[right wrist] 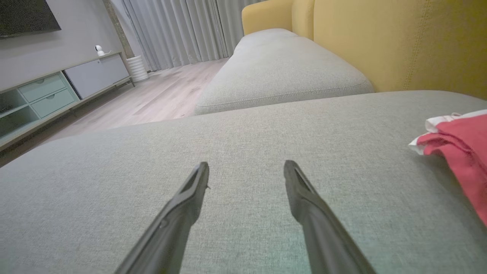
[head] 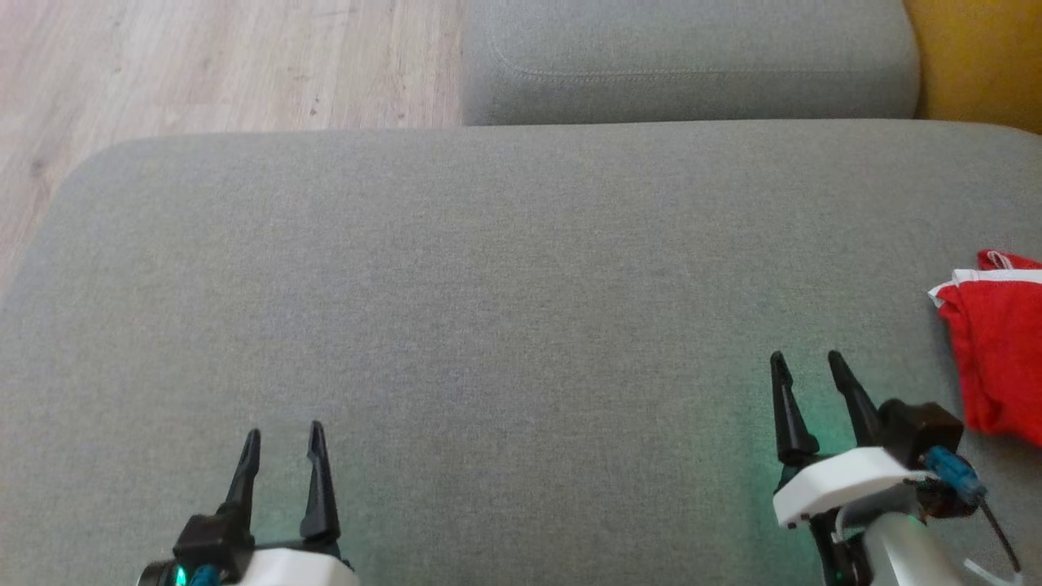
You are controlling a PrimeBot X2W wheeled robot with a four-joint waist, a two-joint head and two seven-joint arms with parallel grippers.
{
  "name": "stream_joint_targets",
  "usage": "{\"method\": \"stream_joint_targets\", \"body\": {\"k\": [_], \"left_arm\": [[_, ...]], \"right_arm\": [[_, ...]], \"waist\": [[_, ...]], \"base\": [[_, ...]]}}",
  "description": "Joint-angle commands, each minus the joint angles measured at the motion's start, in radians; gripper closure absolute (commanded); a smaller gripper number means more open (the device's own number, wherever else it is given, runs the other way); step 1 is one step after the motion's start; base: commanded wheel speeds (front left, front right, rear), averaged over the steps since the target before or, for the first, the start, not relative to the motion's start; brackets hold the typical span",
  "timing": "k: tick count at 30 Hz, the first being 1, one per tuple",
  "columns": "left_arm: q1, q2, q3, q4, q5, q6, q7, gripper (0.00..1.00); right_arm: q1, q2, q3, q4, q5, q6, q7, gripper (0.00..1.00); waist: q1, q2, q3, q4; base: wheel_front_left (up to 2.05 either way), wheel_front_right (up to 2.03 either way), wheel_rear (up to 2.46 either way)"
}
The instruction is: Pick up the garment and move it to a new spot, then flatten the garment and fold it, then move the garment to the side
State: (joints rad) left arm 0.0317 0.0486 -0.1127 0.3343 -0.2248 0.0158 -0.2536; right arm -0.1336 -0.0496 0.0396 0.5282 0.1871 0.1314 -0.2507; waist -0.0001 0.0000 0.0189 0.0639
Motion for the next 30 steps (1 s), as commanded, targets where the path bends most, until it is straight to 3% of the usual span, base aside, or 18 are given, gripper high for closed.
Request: {"method": "stream_joint_targets", "body": {"k": [1, 14, 15, 21, 30], "left_arm": [[-0.018, 0.002, 0.041, -0.023, -0.009, -0.007, -0.008, 0.0], [-0.006, 0.002, 0.055, -0.02, -0.028, -0.031, -0.008, 0.0], [0.016, 0.0, 0.018, 0.011, -0.024, -0.033, 0.0, 1.0], [0.027, -0.001, 0.018, 0.068, -0.033, -0.035, 0.01, 1.0], [0.014, -0.001, 0.034, 0.057, -0.131, -0.043, 0.036, 1.0]], "right_arm": [[-0.019, -0.001, 0.03, -0.031, 0.009, -0.001, -0.011, 0.0], [-0.003, -0.001, 0.041, -0.037, 0.02, -0.001, -0.011, 0.0], [0.022, 0.0, 0.016, -0.001, 0.017, 0.0, 0.0, 1.0], [0.046, 0.003, 0.014, 0.051, 0.028, 0.0, 0.008, 1.0], [0.045, 0.003, 0.001, 0.028, 0.129, 0.0, 0.035, 1.0]], "waist": [[0.0001, 0.0, -0.008, -0.002], [0.0001, 0.0, -0.032, -0.013], [0.0001, 0.0, -0.032, -0.014], [0.0001, 0.0, -0.033, -0.015], [0.0001, 0.0, -0.032, -0.018]], "base": [[0.0, 0.0, 0.0], [0.0, 0.0, 0.0], [0.0, 0.0, 0.0], [0.0, 0.0, 0.0], [0.0, 0.0, 0.0]]}}
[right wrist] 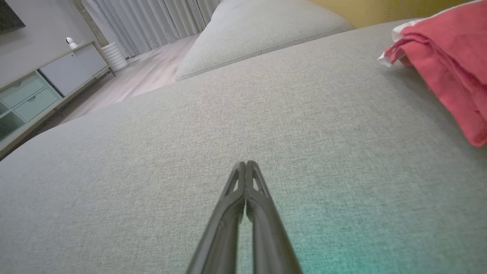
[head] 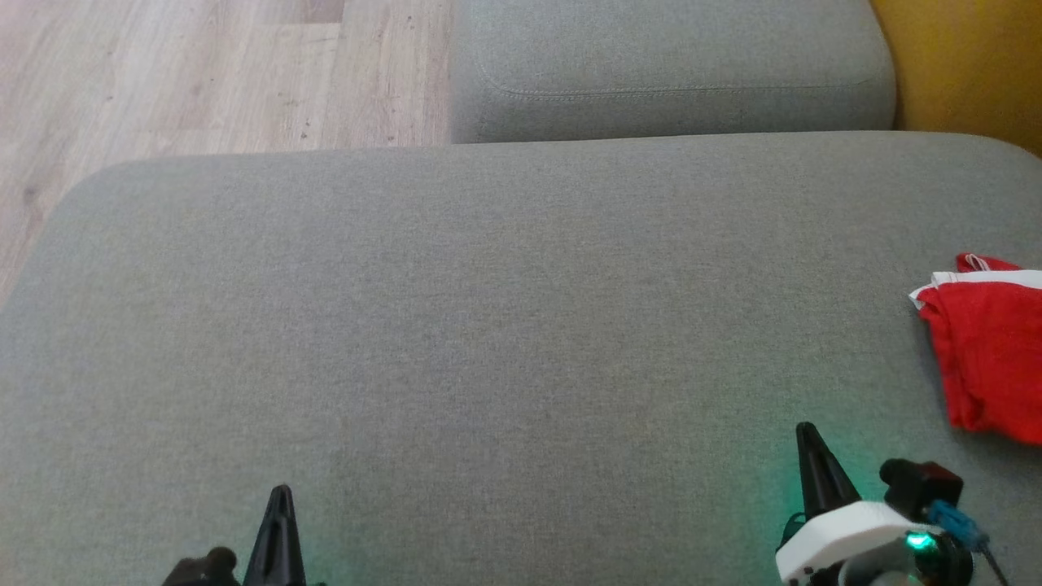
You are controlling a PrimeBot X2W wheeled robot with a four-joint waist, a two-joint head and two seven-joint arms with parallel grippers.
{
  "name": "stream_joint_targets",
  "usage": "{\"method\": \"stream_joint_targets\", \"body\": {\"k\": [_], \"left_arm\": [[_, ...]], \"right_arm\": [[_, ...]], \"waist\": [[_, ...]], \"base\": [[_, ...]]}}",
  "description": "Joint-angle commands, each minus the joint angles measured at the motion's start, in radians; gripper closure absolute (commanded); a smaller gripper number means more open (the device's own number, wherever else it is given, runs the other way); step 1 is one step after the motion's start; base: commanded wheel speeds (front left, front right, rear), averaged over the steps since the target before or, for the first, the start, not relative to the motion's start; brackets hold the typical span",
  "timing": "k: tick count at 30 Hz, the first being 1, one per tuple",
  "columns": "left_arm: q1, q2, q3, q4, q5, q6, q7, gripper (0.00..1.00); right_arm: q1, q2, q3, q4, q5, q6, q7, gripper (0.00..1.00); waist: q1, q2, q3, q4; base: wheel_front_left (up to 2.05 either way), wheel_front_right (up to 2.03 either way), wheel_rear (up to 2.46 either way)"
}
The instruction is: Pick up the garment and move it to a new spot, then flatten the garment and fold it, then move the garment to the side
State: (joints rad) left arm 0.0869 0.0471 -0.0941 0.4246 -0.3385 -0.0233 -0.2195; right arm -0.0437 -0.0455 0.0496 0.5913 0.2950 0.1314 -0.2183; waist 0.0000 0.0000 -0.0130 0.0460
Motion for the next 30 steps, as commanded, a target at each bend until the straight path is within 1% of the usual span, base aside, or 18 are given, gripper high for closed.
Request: {"method": "stream_joint_targets", "body": {"k": [1, 30], "left_arm": [[-0.042, 0.001, 0.017, -0.034, -0.029, -0.005, 0.005, 1.0], [-0.079, 0.001, 0.062, -0.071, -0.333, -0.03, 0.084, 1.0]], "right_arm": [[-0.045, -0.001, -0.01, -0.039, 0.033, 0.0, 0.005, 1.0], [-0.049, -0.002, -0.046, -0.116, 0.347, 0.0, 0.084, 1.0]], "waist": [[0.0, 0.0, 0.0, -0.001], [0.0, 0.0, 0.004, -0.012]], "base": [[0.0, 0.0, 0.0], [0.0, 0.0, 0.0]]}}
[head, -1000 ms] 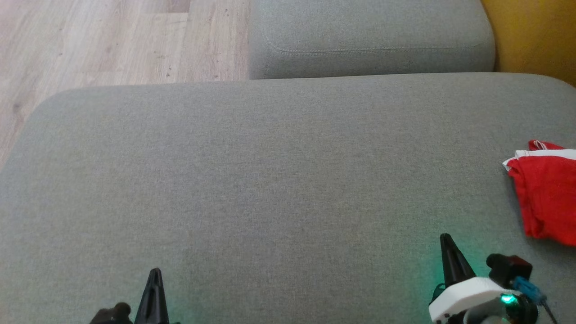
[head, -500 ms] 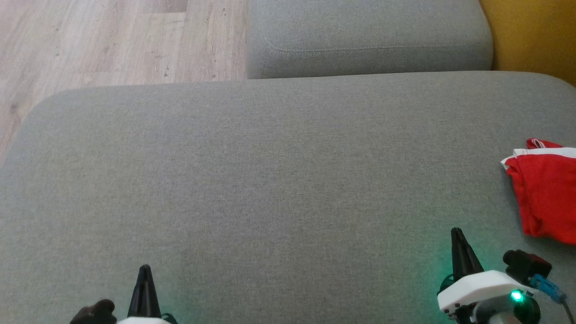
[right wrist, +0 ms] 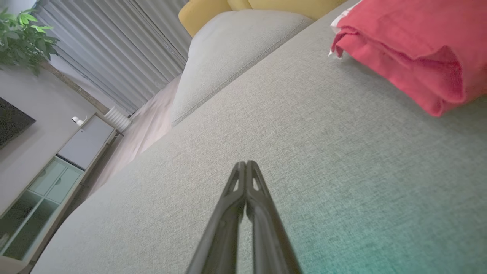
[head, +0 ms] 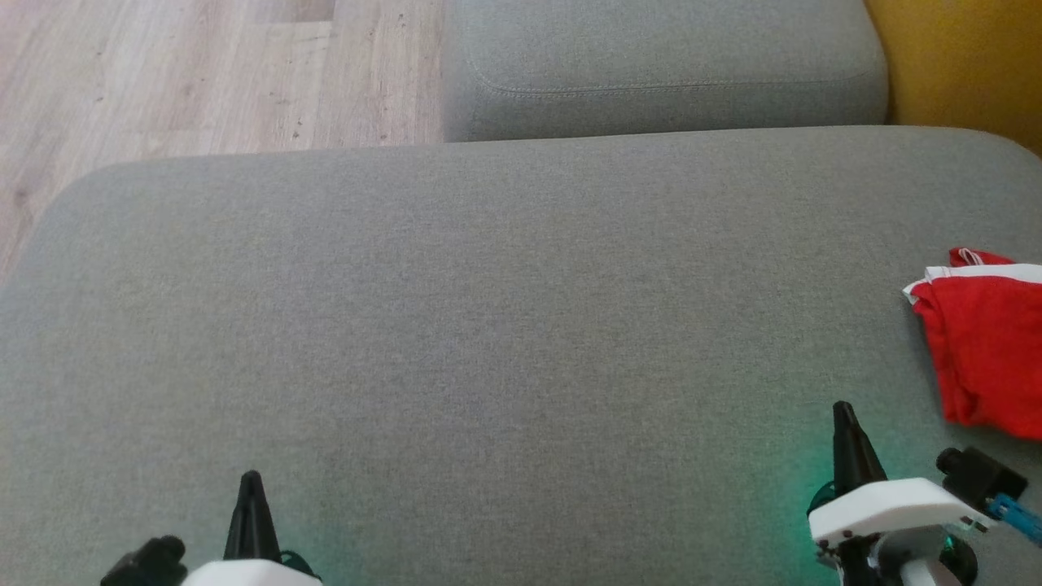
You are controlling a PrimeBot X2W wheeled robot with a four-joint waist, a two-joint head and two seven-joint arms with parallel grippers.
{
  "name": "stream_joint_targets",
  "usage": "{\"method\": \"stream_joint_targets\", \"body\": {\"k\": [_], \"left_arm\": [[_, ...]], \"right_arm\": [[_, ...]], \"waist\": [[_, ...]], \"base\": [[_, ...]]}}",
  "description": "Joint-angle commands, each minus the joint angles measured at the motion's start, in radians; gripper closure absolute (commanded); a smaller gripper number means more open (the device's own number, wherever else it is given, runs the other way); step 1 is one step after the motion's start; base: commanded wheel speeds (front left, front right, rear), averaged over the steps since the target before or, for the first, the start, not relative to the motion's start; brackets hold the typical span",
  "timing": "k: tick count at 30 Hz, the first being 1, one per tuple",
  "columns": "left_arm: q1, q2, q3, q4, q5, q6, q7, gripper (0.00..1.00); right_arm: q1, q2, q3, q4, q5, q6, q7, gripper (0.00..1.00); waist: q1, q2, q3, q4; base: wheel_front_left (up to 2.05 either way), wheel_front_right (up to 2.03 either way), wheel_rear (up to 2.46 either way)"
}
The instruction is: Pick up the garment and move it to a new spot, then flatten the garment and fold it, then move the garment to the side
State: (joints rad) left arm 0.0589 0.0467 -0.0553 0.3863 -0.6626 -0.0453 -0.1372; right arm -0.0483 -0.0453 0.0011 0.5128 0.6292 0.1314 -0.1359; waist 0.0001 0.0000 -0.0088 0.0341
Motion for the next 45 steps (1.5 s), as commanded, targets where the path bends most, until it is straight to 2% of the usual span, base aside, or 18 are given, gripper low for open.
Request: {"method": "stream_joint_targets", "body": {"k": [1, 45], "left_arm": [[-0.052, 0.002, 0.025, -0.034, -0.02, -0.009, 0.005, 1.0], [-0.11, 0.003, 0.098, -0.088, -0.488, -0.047, 0.129, 1.0]], "right_arm": [[-0.044, -0.002, 0.001, -0.04, 0.024, 0.0, 0.004, 1.0], [-0.052, -0.004, -0.058, -0.155, 0.507, 0.0, 0.128, 1.0]], "waist": [[-0.0001, 0.0, 0.0, 0.0], [-0.0001, 0.0, 0.006, -0.017]], "base": [[0.0, 0.0, 0.0], [0.0, 0.0, 0.0]]}}
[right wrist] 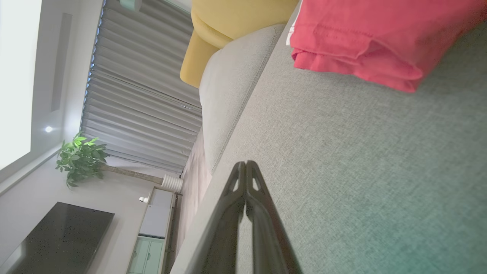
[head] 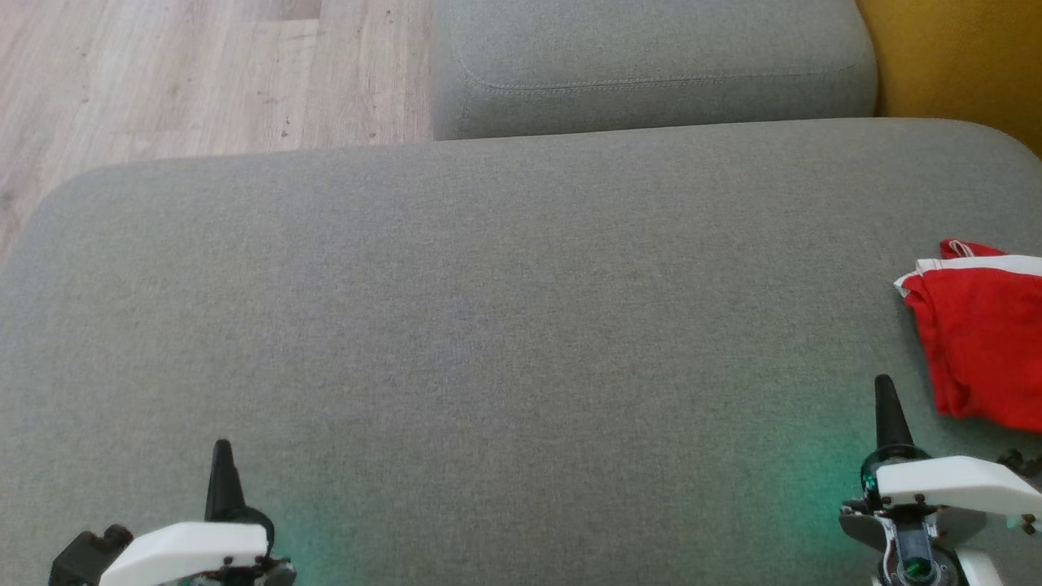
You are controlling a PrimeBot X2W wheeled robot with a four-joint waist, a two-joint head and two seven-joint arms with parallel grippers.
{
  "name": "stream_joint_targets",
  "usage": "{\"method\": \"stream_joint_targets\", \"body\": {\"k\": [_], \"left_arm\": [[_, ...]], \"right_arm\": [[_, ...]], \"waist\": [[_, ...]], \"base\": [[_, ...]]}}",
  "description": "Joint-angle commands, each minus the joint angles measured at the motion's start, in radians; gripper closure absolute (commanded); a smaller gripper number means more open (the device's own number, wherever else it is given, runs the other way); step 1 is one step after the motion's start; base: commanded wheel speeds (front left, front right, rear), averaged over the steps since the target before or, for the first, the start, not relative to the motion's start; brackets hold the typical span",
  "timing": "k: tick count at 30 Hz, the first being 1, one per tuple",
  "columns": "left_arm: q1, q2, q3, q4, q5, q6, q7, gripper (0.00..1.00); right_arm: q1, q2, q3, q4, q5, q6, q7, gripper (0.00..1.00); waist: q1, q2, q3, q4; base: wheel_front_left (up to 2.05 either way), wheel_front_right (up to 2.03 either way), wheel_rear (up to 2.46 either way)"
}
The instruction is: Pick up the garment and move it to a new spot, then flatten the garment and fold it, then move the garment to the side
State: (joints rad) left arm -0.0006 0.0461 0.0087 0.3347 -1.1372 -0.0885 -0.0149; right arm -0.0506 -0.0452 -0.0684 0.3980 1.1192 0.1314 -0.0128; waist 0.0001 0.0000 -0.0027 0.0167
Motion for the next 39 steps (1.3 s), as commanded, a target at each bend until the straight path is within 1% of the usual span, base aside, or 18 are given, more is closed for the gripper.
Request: {"method": "stream_joint_targets", "body": {"k": [1, 39], "left_arm": [[-0.052, 0.003, 0.036, -0.038, -0.024, -0.005, 0.009, 1.0], [-0.105, 0.004, 0.101, -0.087, -0.449, -0.04, 0.122, 1.0]], "right_arm": [[-0.05, -0.004, 0.01, -0.043, 0.028, -0.001, 0.008, 1.0], [-0.057, -0.005, -0.043, -0.147, 0.466, -0.001, 0.12, 1.0]], "waist": [[-0.0001, 0.0, 0.0, 0.0], [-0.0001, 0.0, 0.006, -0.016]], "base": [[0.0, 0.0, 0.0], [0.0, 0.0, 0.0]]}}
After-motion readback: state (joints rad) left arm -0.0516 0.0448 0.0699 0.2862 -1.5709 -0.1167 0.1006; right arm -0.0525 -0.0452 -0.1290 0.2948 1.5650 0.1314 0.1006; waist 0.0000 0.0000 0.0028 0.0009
